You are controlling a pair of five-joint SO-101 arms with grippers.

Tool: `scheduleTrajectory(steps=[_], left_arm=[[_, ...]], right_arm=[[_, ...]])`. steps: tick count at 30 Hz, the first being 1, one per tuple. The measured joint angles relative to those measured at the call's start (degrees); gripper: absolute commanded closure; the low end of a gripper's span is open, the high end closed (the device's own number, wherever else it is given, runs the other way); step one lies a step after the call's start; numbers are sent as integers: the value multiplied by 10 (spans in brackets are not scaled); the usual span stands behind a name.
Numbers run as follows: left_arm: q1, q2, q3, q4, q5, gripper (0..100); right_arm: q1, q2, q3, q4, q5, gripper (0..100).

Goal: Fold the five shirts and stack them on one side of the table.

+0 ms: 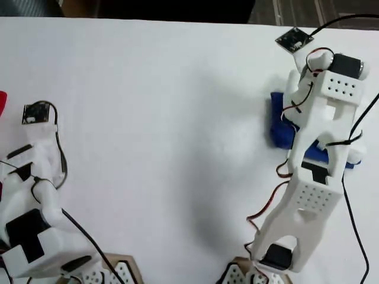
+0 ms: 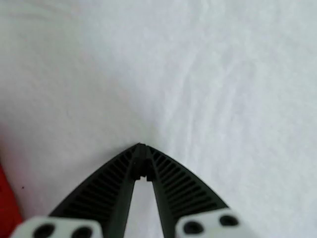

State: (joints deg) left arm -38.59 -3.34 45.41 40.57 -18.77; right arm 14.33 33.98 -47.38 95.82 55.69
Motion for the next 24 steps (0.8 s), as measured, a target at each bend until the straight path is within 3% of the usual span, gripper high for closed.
scheduleTrajectory(steps=[10,17,24], left_arm=[[0,0,0,0,0,974],[0,0,0,0,0,974],[0,0,0,0,0,974]], right_arm=[[0,-1,61,-9,40,972],[-1,-1,81,-25,-7,771],[-6,-69,61,2,-18,815]])
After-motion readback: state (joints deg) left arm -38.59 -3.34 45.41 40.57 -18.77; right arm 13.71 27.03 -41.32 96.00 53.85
